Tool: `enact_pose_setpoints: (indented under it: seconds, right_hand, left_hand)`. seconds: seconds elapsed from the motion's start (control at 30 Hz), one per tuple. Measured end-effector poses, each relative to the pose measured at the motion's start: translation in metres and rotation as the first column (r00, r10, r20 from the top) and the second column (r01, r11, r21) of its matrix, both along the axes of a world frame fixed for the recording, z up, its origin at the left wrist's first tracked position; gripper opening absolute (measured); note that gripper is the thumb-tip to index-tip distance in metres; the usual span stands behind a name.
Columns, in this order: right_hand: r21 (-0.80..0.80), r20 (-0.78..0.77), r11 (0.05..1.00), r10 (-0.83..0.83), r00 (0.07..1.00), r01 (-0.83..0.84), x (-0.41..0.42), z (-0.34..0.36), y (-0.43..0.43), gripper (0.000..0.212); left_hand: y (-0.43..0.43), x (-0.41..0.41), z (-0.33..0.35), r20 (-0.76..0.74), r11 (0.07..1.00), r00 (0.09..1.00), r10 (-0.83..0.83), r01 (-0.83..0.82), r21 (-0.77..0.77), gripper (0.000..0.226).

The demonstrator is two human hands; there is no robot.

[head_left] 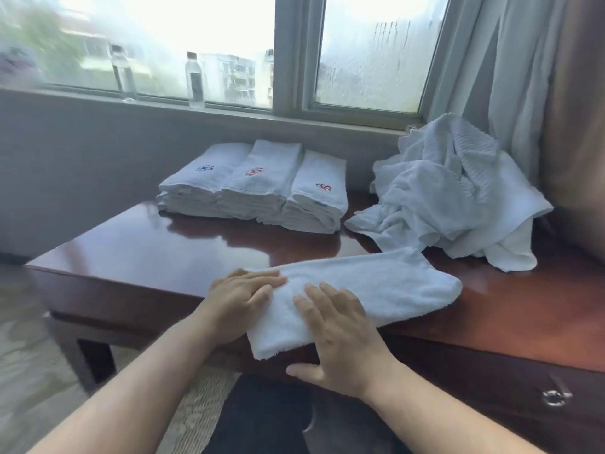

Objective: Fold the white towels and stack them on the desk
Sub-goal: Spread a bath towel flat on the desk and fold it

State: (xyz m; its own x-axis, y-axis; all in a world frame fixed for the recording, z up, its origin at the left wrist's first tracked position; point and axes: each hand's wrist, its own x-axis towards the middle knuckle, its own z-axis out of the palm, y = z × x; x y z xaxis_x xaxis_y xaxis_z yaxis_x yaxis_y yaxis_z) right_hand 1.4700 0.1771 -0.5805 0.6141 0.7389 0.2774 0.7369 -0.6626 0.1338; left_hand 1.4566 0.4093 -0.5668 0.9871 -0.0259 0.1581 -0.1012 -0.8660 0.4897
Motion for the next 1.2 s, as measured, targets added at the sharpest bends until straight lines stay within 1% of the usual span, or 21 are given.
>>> enact_pose_setpoints:
  seconds: [0.03,0.13,0.27,0.3,0.37,0.47,0.53,0.6,0.67,0.73,0.77,0.8,0.83,0.87,0.9,0.93,0.97,1.03,1.07,1.13,1.2]
  right_hand:
    - [0.007,0.047,1.000,-0.013,0.999,0.012,-0.001,0.000,0.005,0.091]
    - [0.110,0.137,0.993,-0.052,0.989,0.037,-0.003,0.000,0.019,0.060]
    - [0.231,0.117,0.973,-0.005,0.993,-0.022,-0.004,0.001,0.019,0.045]
    - [0.282,0.083,0.959,0.020,0.996,-0.042,-0.004,0.005,0.017,0.041]
    - [0.393,-0.040,0.919,0.048,0.998,-0.028,-0.002,0.020,0.015,0.037]
    - [0.560,-0.210,0.828,0.110,0.971,0.028,0.001,0.056,0.012,0.031]
    - [0.653,-0.291,0.756,0.193,0.937,0.047,0.005,0.083,0.011,0.026]
    - [0.712,-0.376,0.699,0.299,0.877,0.066,0.011,0.111,0.010,0.023]
    - [0.772,-0.422,0.632,0.438,0.794,0.062,0.014,0.135,0.010,0.023]
    - [0.827,-0.405,0.559,0.514,0.756,0.063,0.015,0.151,0.010,0.020]
    - [0.846,-0.394,0.529,0.527,0.753,0.072,0.015,0.158,0.010,0.017]
    - [0.861,-0.393,0.499,0.541,0.743,0.093,0.017,0.162,0.010,0.015]
    - [0.874,-0.402,0.470,0.552,0.730,0.125,0.020,0.166,0.011,0.016]
    - [0.884,-0.413,0.438,0.565,0.714,0.164,0.024,0.169,0.012,0.018]
    - [0.894,-0.420,0.397,0.584,0.695,0.207,0.027,0.173,0.015,0.020]
    - [0.904,-0.419,0.349,0.612,0.671,0.246,0.031,0.177,0.020,0.022]
    - [0.913,-0.407,0.297,0.644,0.648,0.279,0.036,0.182,0.024,0.022]
    - [0.925,-0.364,0.199,0.706,0.608,0.323,0.044,0.193,0.037,0.019]
    - [0.929,-0.340,0.161,0.729,0.594,0.333,0.050,0.198,0.043,0.018]
    - [0.928,-0.311,0.110,0.754,0.578,0.355,0.063,0.208,0.055,0.017]
    - [0.917,-0.307,0.080,0.766,0.565,0.390,0.078,0.216,0.067,0.016]
  left_hand:
    - [0.002,-0.003,0.001,-0.004,1.000,1.000,-0.002,0.002,-0.013,0.058]
    - [0.005,-0.008,0.008,-0.021,0.999,1.000,-0.012,0.011,-0.045,0.062]
    - [0.008,-0.014,0.018,-0.010,0.998,0.999,-0.036,0.036,-0.059,0.062]
    - [0.010,-0.017,0.020,0.010,0.996,0.999,-0.044,0.044,-0.074,0.062]
    - [0.012,-0.024,0.027,0.062,0.992,0.996,-0.057,0.064,-0.113,0.063]
    - [0.015,-0.033,0.045,0.228,0.973,0.972,-0.064,0.111,-0.201,0.065]
    - [0.016,-0.035,0.062,0.340,0.960,0.938,-0.061,0.148,-0.238,0.058]
    - [0.016,-0.036,0.081,0.433,0.935,0.901,-0.033,0.181,-0.305,0.046]
    - [0.018,-0.035,0.098,0.526,0.940,0.850,0.018,0.165,-0.299,0.039]
    - [0.017,-0.034,0.112,0.608,0.957,0.791,0.075,0.114,-0.266,0.049]
    - [0.015,-0.033,0.118,0.631,0.946,0.766,0.120,0.104,-0.307,0.055]
    - [0.013,-0.030,0.123,0.635,0.911,0.751,0.180,0.117,-0.397,0.061]
    - [0.011,-0.028,0.127,0.615,0.844,0.751,0.239,0.153,-0.515,0.067]
    - [0.010,-0.025,0.129,0.571,0.745,0.774,0.272,0.206,-0.635,0.073]
    - [0.010,-0.022,0.130,0.517,0.623,0.818,0.252,0.272,-0.734,0.077]
    - [0.010,-0.019,0.129,0.464,0.508,0.867,0.184,0.320,-0.800,0.079]
    - [0.011,-0.015,0.125,0.418,0.425,0.904,0.092,0.344,-0.837,0.076]
    - [0.009,-0.007,0.112,0.366,0.357,0.928,-0.065,0.364,-0.860,0.056]
    - [0.009,-0.004,0.105,0.343,0.334,0.934,-0.102,0.357,-0.872,0.049]
    - [0.010,0.003,0.094,0.282,0.289,0.950,-0.134,0.310,-0.906,0.046]
    - [0.015,0.009,0.083,0.217,0.275,0.965,-0.146,0.251,-0.928,0.047]
